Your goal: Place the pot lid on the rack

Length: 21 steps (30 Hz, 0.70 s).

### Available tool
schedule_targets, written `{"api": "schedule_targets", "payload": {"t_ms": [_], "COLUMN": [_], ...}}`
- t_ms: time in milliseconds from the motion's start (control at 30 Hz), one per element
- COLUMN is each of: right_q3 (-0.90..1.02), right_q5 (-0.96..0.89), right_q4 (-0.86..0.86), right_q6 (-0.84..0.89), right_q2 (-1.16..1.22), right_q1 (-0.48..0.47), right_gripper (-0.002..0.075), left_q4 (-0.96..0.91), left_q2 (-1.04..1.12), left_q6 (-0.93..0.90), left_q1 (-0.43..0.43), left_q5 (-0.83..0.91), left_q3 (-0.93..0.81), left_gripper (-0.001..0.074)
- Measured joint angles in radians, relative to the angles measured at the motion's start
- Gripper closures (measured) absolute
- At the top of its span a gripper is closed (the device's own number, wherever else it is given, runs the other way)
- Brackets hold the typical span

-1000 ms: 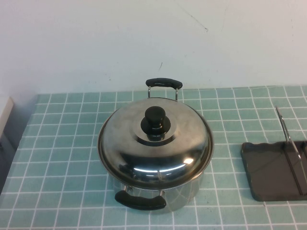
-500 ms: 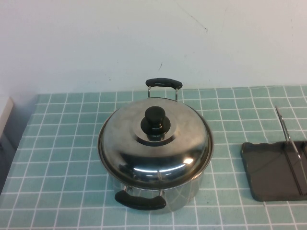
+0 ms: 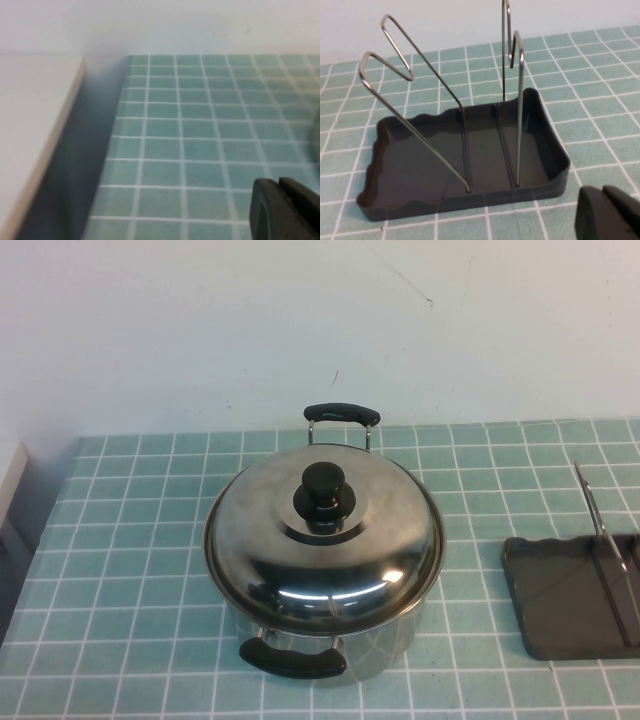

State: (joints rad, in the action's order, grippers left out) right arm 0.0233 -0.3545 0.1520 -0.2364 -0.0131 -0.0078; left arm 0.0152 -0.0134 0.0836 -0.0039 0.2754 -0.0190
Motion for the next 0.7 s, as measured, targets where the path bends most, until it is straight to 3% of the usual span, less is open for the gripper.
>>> {"api": "schedule_targets", "payload": {"t_ms": [167,267,700], "right_q3": [0.000,0.000,0.000], "right_q5": [0.000,0.000,0.000], "right_q4": [0.000,0.000,0.000], "right_q6": [0.000,0.000,0.000], "right_q2": [0.000,0.000,0.000], "right_q1": [0.000,0.000,0.000], "right_gripper": [0.0729,0.0729,0.0729], "left_q4": [0.487,0.645,0.720], "left_q2": [0.000,0.000,0.000], "left_q6": [0.228,0.268,0.260], "left_q1": [0.000,0.000,0.000], "left_q5": [-0.150,-0.193,-0.275], "left_q3": [-0.002,-0.002,-0.002], "left_gripper": [0.0738,0.0738,0.0738]}}
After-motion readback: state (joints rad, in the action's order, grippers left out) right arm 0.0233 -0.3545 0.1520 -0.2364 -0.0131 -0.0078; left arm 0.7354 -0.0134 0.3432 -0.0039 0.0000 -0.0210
